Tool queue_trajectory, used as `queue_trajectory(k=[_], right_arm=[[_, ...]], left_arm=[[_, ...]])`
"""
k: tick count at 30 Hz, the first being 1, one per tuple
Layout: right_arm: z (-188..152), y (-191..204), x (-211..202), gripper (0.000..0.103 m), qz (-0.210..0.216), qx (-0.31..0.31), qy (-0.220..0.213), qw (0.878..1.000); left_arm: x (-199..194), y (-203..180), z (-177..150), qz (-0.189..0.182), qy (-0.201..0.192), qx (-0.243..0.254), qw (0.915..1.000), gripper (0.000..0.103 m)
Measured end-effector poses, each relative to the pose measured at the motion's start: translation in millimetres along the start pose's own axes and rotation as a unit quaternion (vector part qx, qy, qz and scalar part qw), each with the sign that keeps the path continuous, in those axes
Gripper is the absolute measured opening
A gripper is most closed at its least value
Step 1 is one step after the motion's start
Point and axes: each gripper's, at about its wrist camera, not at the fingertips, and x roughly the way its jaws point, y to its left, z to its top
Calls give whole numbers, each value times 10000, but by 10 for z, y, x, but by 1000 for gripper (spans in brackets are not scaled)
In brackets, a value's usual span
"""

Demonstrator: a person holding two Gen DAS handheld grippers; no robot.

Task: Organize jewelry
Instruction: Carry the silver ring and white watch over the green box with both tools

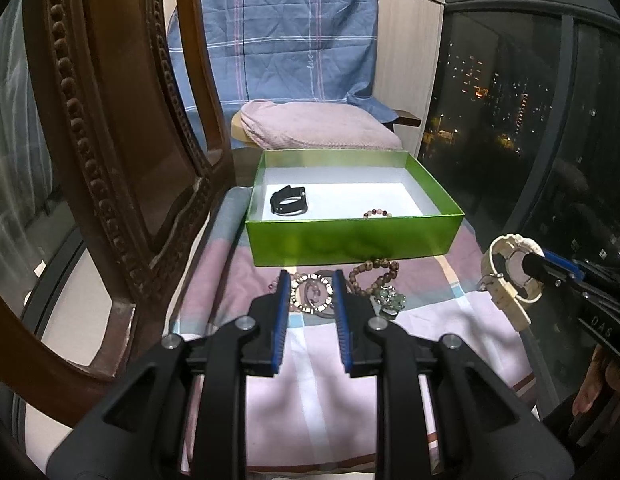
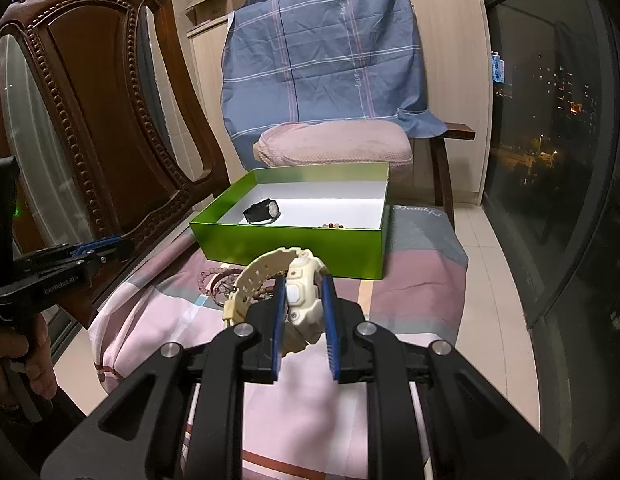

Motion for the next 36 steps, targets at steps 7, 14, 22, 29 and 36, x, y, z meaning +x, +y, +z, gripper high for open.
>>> queue_trajectory(k=[7, 14, 22, 29, 36], right_arm=[[-6, -12, -3, 18, 0, 2, 9, 10000], [-9, -5, -12, 18, -5, -3, 3, 10000], [-10, 14, -6, 18, -7, -4, 31, 10000], [-12, 19, -2, 18, -12, -3, 33, 10000], [-8, 18, -11, 18, -9, -2, 7, 10000]], left_arm=[[9, -6, 2, 8, 20, 11, 10000, 21], [21, -2, -9, 10, 54, 21, 10000, 21], [34, -5, -16, -3, 84, 33, 10000, 21], [41, -12, -29, -6, 106, 55, 9999, 21], [46, -32, -33, -15, 116, 88, 9999, 21]])
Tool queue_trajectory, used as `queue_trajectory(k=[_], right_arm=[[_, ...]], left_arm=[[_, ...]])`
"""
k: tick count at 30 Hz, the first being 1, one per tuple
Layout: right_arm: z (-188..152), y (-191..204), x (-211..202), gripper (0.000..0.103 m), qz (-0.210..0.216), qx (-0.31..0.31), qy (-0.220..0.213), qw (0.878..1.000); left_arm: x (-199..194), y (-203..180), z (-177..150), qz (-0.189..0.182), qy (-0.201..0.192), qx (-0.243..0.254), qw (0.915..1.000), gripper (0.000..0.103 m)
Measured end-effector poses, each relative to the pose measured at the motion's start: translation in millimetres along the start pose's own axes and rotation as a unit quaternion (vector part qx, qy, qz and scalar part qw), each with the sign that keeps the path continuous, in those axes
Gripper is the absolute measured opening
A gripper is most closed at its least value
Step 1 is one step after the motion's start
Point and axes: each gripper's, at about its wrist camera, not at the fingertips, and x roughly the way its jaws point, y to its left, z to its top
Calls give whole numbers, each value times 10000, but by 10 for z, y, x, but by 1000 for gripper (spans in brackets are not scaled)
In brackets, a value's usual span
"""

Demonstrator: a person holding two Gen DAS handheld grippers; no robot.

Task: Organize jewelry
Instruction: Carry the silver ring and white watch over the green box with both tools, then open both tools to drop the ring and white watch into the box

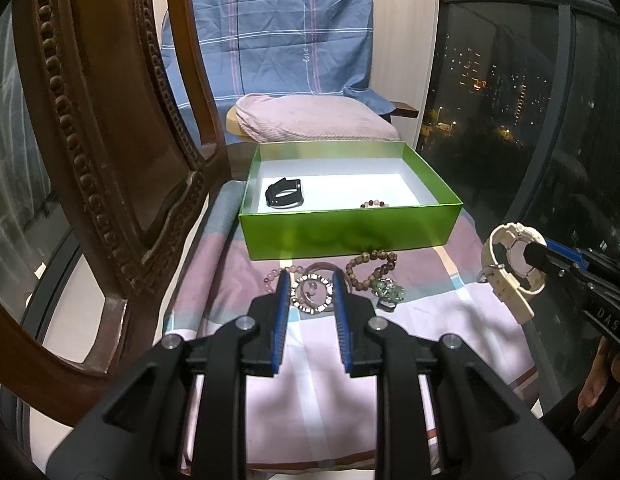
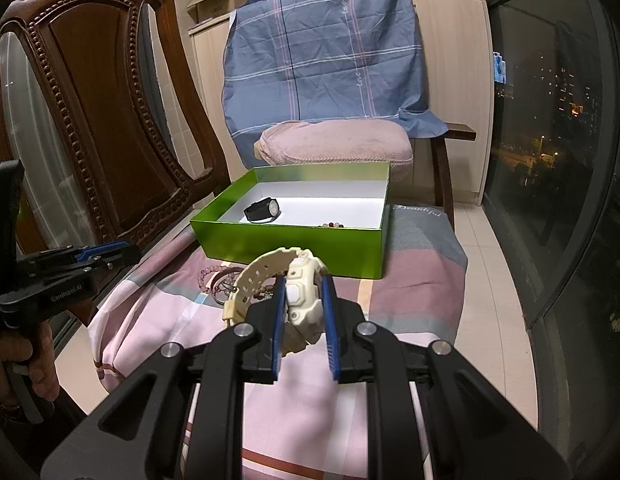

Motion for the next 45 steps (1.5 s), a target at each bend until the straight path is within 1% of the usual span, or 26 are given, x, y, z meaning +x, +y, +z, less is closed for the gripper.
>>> queue_trajectory(k=[6, 9, 11, 14, 17, 19, 22, 25, 28, 29, 30, 31, 32, 33, 34, 35, 37, 39, 40, 41, 43, 45], right_arm=[[45, -26, -2, 18, 12, 32, -107, 9999], [183, -39, 46, 18, -32, 2, -266, 9996], [342, -25, 106, 18, -97, -91, -426, 9990], [610, -60, 235, 18, -110, -58, -704, 9974], [848, -97, 476, 18, -186, -69, -818, 9964], [977, -157, 722, 18, -241, -23, -753, 9969], [1070, -302, 1158, 18, -425, 112, -531, 9976], [1058, -439, 1486, 18, -514, 252, -234, 9981], [1016, -522, 1717, 18, -677, 264, -17, 9974], [1003, -551, 1777, 18, -720, 290, 77, 9970], [990, -568, 1821, 19, -740, 306, 182, 9966], [986, -562, 1834, 29, -783, 298, 213, 9963], [993, -564, 1814, 48, -852, 291, 167, 9958], [1005, -564, 1751, 57, -939, 311, 33, 9951], [1014, -557, 1674, 68, -1001, 347, -120, 9943], [1038, -561, 1581, 69, -1031, 389, -289, 9935], [1095, -569, 1338, 69, -924, 476, -582, 9929], [1114, -580, 1082, 75, -872, 546, -862, 9910], [1096, -578, 930, 80, -895, 562, -1015, 9892], [1062, -574, 786, 83, -925, 575, -1136, 9875], [992, -546, 575, 83, -821, 607, -1212, 9874], [919, -489, 423, 83, -700, 601, -1183, 9887]], left_arm=[[14, -15, 49, -10, -7, -12, 10000, 21], [56, -13, 188, -17, -54, -64, 10000, 21], [101, -19, 346, -47, -110, -99, 9999, 21], [240, -31, 638, -60, -193, -115, 9997, 21], [558, -34, 966, 22, -148, -52, 9999, 21], [779, -7, 1106, 36, -64, -80, 9999, 21], [1183, 104, 1249, 61, 158, -248, 9995, 21], [1547, 238, 1280, 72, 441, -460, 9979, 21], [1797, 287, 1247, 177, 667, -416, 9967, 21], [1829, 294, 1232, 164, 721, -433, 9963, 26], [1866, 308, 1221, 126, 776, -470, 9958, 35], [1882, 324, 1212, 97, 799, -526, 9954, 65], [1846, 336, 1216, 131, 695, -563, 9959, 87], [1790, 350, 1234, 174, 558, -582, 9966, 90], [1694, 355, 1248, 188, 354, -589, 9975, 90], [1601, 348, 1271, 121, 265, -544, 9981, 90], [1390, 337, 1317, 54, 110, -442, 9989, 91], [1020, 360, 1320, 78, -260, -444, 9986, 94], [868, 374, 1297, 14, -406, -485, 9980, 97], [671, 387, 1239, -78, -582, -518, 9969, 98], [377, 381, 1103, -96, -795, -434, 9958, 99], [135, 366, 900, -22, -925, -299, 9953, 99]])
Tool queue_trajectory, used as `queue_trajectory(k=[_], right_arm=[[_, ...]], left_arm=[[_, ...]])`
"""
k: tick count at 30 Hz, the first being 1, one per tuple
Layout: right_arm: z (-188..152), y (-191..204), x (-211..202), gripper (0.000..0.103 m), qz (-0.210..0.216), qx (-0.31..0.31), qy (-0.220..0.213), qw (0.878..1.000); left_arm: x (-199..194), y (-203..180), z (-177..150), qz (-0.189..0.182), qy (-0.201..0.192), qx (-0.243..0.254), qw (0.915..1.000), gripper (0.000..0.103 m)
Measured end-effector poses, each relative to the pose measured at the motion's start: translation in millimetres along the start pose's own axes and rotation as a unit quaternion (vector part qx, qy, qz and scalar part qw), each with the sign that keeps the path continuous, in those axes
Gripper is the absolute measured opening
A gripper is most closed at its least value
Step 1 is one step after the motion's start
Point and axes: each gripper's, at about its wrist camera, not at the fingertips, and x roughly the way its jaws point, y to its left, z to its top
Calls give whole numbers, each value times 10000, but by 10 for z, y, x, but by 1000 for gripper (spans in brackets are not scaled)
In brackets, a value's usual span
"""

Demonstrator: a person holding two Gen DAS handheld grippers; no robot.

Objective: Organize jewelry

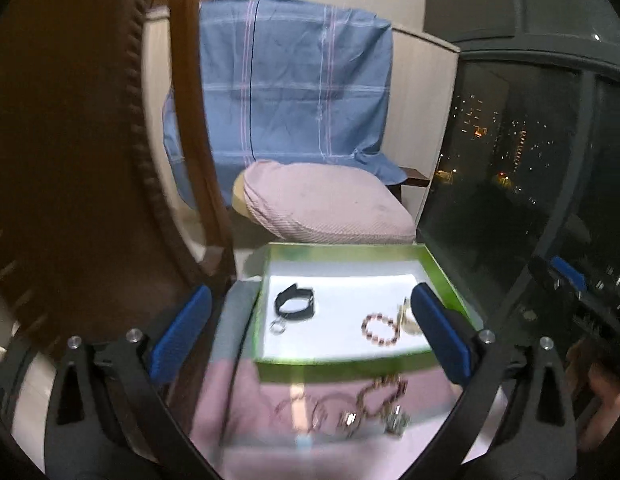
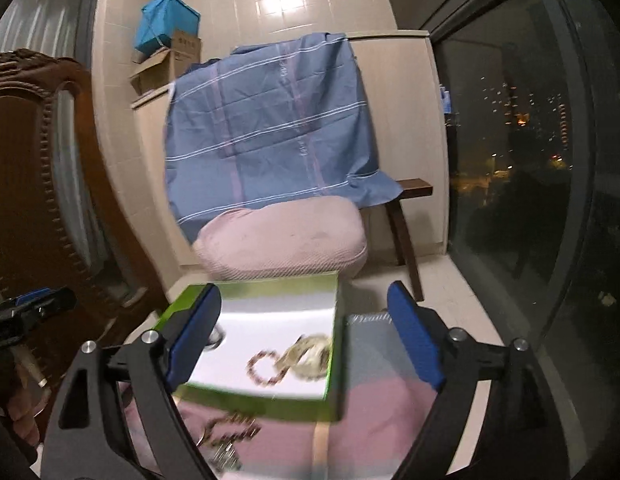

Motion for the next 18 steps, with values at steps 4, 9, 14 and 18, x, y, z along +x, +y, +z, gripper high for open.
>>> queue_trajectory(k=[4, 9, 14, 18], right_arm=[[-227, 137, -432, 83, 140, -201, 2, 9997], [-588, 306, -857, 83, 283, -355, 296, 9985], [-873, 449, -1068, 83, 267, -587, 496, 9967], [-926, 467, -979, 83, 202, -679, 601, 9957]], left_arm=[[-366, -9, -412, 167, 11, 98, 9998, 99], [-517, -133, -814, 138, 497, 53, 9987, 99], [-579, -234, -1079, 173, 744, 217, 9968, 99], [-522, -296, -1114, 215, 770, 371, 9961, 99]])
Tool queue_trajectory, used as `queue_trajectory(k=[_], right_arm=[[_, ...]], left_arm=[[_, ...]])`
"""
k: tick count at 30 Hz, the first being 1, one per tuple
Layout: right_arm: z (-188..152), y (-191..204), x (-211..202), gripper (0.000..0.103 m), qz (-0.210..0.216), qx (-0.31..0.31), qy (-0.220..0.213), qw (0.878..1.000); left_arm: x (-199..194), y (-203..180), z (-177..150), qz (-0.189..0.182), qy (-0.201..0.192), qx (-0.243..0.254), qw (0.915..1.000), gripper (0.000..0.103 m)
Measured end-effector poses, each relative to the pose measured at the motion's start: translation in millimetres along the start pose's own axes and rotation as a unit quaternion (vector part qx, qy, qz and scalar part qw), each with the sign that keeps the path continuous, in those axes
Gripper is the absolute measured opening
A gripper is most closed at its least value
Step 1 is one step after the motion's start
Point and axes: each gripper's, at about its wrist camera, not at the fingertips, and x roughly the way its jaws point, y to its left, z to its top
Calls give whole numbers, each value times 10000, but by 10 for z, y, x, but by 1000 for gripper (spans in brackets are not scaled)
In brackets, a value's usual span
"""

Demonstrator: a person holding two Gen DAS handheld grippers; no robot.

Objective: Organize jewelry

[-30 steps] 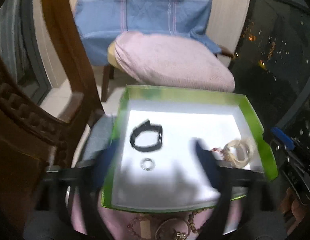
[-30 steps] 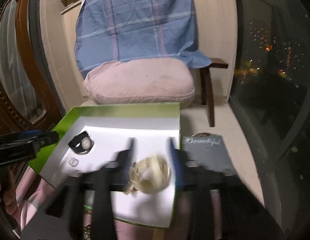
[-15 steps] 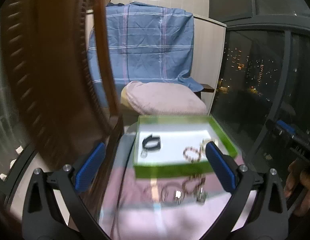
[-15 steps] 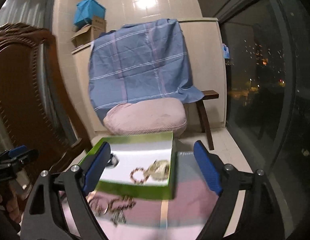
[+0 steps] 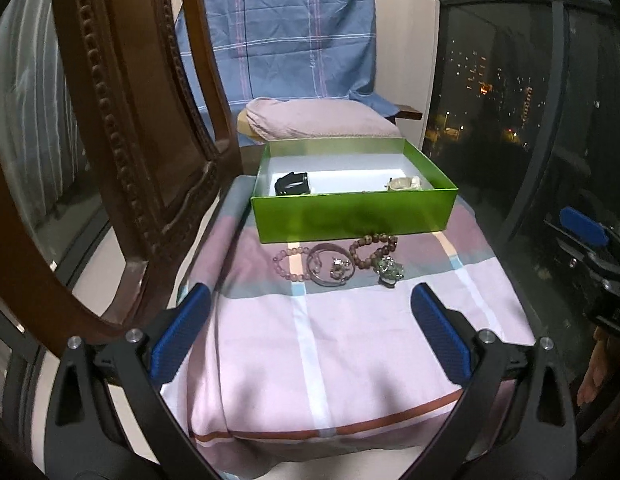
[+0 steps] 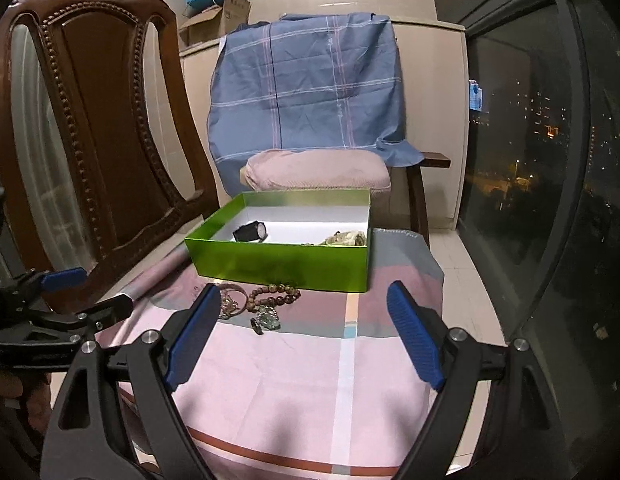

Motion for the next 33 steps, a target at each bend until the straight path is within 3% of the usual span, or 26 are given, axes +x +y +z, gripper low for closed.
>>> queue_trajectory(k=[27, 33], right_arm=[[-9, -32, 79, 83, 35, 18, 143, 9999], [-50, 16, 157, 83, 225, -54, 266, 9994]], left_arm=[[67, -11, -9, -68, 146, -9, 9999, 99], [55, -7, -10, -67, 139, -23, 9999, 99]])
